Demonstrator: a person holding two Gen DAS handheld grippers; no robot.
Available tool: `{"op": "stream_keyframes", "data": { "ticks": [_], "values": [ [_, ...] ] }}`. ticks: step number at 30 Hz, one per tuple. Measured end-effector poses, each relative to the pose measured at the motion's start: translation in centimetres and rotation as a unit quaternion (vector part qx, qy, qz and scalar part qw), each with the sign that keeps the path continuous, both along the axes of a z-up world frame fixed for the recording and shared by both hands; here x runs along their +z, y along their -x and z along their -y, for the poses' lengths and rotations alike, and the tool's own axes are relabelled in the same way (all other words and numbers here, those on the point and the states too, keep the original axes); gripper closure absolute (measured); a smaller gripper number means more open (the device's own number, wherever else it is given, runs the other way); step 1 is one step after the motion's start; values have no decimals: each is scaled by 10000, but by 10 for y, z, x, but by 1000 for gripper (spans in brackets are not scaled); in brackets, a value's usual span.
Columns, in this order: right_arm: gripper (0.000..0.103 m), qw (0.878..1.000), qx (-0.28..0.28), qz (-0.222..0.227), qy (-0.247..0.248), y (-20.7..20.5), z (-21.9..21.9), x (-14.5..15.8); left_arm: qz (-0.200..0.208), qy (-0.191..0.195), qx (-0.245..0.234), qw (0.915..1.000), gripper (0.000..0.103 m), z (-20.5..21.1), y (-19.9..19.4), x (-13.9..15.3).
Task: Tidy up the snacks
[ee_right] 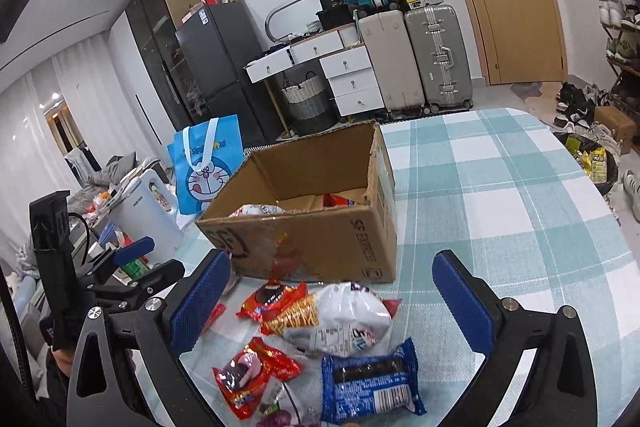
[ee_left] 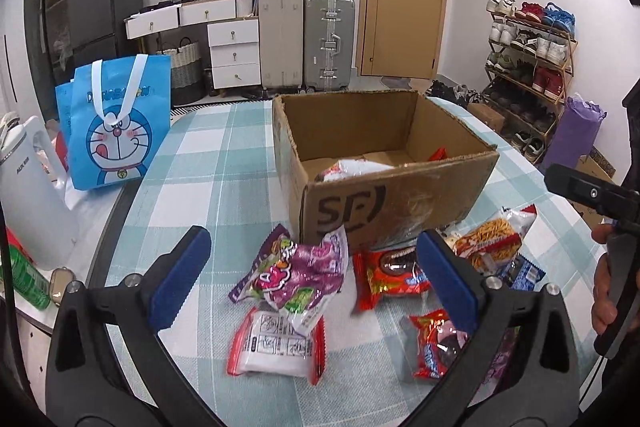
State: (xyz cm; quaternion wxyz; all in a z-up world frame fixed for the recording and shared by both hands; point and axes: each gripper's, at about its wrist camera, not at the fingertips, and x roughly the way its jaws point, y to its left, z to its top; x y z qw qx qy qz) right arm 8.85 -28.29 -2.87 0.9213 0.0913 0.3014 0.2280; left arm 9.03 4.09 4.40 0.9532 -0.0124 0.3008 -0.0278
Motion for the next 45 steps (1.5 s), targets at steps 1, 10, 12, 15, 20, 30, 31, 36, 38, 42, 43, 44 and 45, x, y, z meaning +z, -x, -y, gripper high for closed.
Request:
{"op": "stream_keyframes", "data": {
  "ticks": [1,10,12,15,20,30,31,36,38,42,43,44,45],
  "values": [
    [0,10000,-5,-7,23,2,0,-2,-20,37,-23,10000,0,-1,2,-3],
    [0,9997,-45,-172,154,17,10,-20,-128,119,-9,9998,0,-6,11,-15],
    [0,9998,-61,-183,71,21,13,-24,-146,98,8,9998,0,-8,10,-17],
    [0,9994,28,-324,136,20,12,-28,-146,60,47,9999,0,-9,11,-17],
    [0,9983,10,-381,432,20,7,-33,-259,36,48,9996,0,-11,6,-22],
    [0,9948,-15,-697,746,13,14,-42,-440,-24,89,9990,0,-13,-3,-37],
    [0,9940,-25,-735,804,12,15,-44,-457,-17,90,9989,0,-14,-4,-38],
    [0,9916,-23,-849,974,9,15,-50,-544,-13,82,9985,0,-17,-7,-45],
    [0,9909,35,-878,1015,9,13,-53,-557,-31,77,9984,0,-17,-8,-47],
    [0,9874,130,-933,1270,9,6,-61,-584,-62,73,9983,0,-17,-10,-49],
    [0,9870,129,-942,1293,9,6,-63,-594,-65,84,9982,0,-17,-11,-50],
    [0,9867,137,-966,1301,8,5,-65,-601,-64,88,9981,0,-17,-11,-51],
    [0,9864,156,-996,1298,8,5,-66,-606,-63,87,9981,0,-18,-12,-52]
  ]
}}
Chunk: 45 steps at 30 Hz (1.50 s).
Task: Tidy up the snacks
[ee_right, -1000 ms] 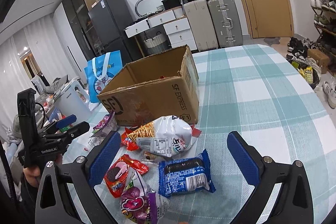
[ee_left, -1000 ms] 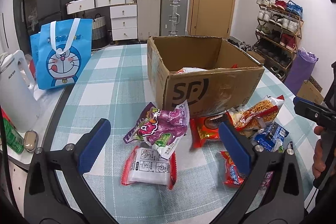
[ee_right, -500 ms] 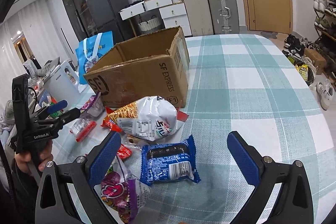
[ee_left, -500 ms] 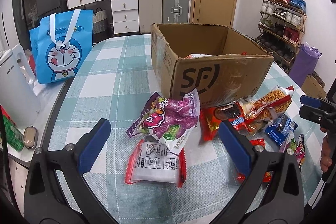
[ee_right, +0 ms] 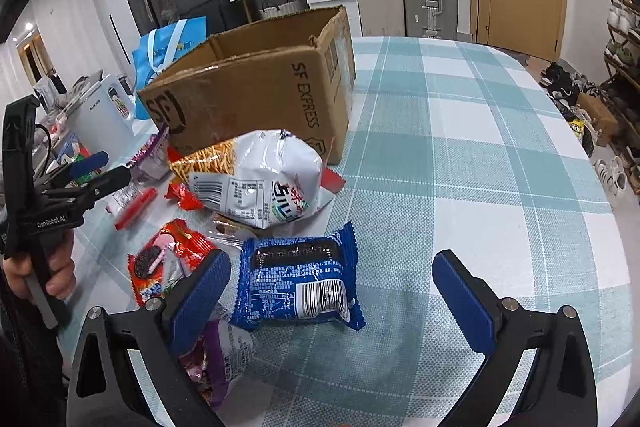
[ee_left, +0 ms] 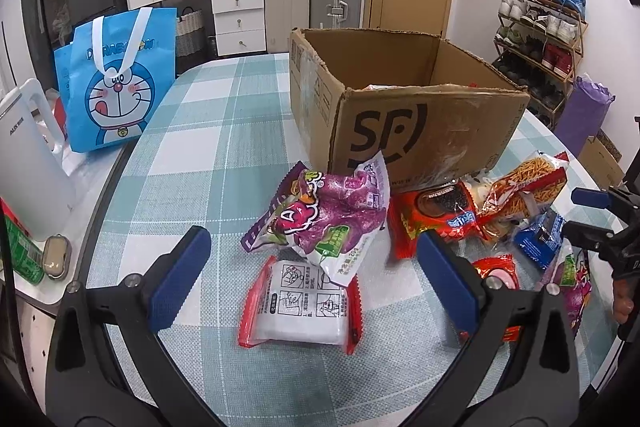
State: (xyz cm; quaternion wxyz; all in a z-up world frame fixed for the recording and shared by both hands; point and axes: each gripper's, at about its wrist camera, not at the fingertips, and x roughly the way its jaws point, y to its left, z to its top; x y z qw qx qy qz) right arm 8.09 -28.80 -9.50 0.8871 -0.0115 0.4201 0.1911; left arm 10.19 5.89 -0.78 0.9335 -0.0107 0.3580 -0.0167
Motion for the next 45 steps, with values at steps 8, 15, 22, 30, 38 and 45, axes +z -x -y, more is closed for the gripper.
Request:
{"op": "stream_keyframes", "data": {
  "ticks": [8,15,22,30,38,45],
  "values": [
    [0,9998,114,-111,90,-1,-3,-7,-101,2,30,9999,0,-3,-6,-9],
    [0,9996,236,-125,123,0,-9,-11,-161,13,-2,9999,0,-1,-8,-16],
    [0,9996,126,-62,235,-1,-2,-10,-293,-47,-42,9996,0,3,-12,-25],
    [0,9997,87,-112,179,-4,1,-12,-479,123,63,9988,0,-5,-19,-32],
    [0,9996,180,-218,60,-4,-2,-15,-683,230,171,9973,0,-13,-26,-39],
    [0,9992,189,-340,-62,-4,-4,-19,-902,517,344,9940,0,-25,-35,-47]
  ]
}}
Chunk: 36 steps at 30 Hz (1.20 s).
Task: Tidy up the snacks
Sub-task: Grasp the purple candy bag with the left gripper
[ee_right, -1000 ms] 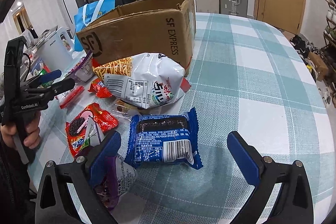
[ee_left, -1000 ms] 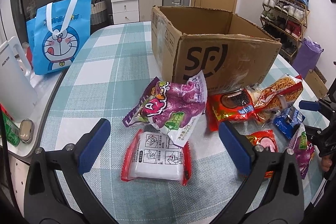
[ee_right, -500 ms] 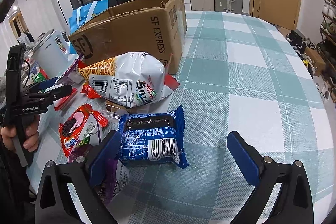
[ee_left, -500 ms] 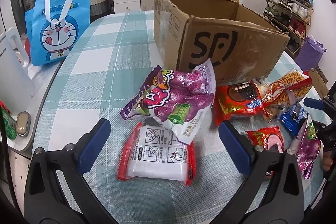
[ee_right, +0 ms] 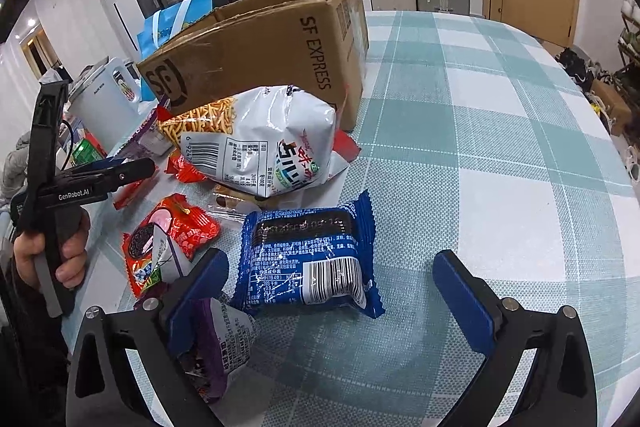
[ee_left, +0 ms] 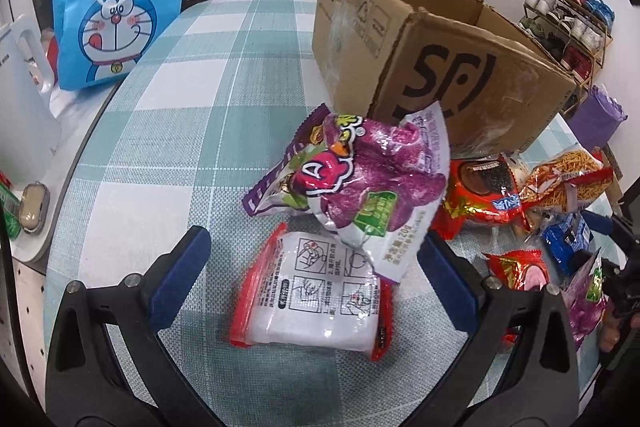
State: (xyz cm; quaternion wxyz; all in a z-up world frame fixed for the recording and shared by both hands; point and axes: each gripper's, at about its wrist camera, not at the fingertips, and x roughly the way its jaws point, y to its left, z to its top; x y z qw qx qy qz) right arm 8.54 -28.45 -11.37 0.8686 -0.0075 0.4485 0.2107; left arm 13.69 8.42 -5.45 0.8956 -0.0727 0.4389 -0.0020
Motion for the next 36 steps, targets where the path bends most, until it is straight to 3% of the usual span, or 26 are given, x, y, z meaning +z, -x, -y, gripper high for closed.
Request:
{"op": "stream_keyframes", "data": {
  "ticks": [14,17,19,28,36],
  "values": [
    [0,10000,-61,-22,25,-2,6,2,325,583,-24,9978,2,-12,-14,6],
    [1,10000,-40,-9,25,-2,6,1,461,444,-165,9978,9,-4,-21,10],
    [0,10000,-32,-3,16,-1,6,1,435,359,-265,9981,24,3,-25,10],
    [0,10000,-15,-18,-10,-1,7,3,532,274,-400,9974,49,12,-18,13],
    [1,9997,-66,225,-119,2,14,15,698,276,-491,9960,55,13,-3,19]
  ]
}}
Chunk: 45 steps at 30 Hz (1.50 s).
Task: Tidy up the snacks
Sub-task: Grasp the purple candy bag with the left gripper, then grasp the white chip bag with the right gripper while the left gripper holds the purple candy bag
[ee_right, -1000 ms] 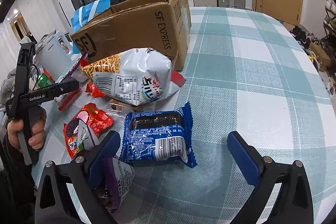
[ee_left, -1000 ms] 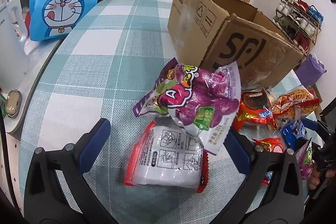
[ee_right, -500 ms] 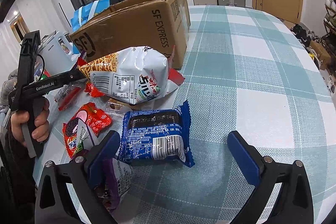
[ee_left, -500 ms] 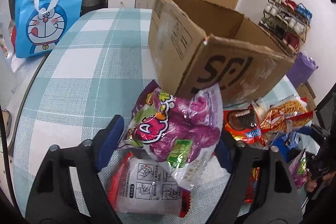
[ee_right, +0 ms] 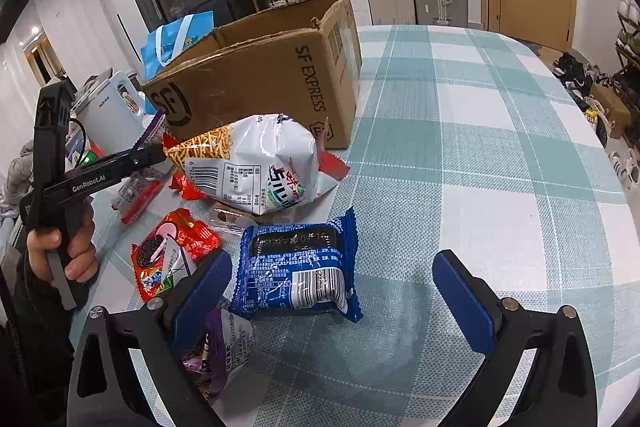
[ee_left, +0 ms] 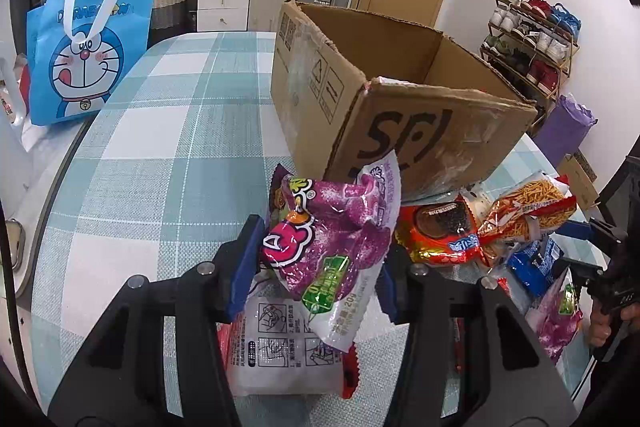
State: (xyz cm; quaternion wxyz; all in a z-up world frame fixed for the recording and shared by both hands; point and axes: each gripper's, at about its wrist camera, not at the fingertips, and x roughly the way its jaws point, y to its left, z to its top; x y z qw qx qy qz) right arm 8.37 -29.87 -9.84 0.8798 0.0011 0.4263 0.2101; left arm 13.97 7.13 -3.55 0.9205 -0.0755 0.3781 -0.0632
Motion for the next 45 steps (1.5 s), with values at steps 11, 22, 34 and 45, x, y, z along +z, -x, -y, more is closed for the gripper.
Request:
{"op": "stream_keyframes", "data": {
  "ticks": [11,22,34,45],
  "values": [
    [1,9983,-77,264,-523,-1,-8,17,252,-17,33,9997,56,-3,20,15],
    [1,9988,119,236,-406,-15,-37,14,315,-46,10,9995,56,-2,26,22],
    [1,9991,112,173,-363,-34,-52,14,386,-27,-1,9993,56,-3,27,27],
    [29,9987,218,318,-323,-28,-59,18,492,-9,-71,9988,56,0,33,37]
  ]
}}
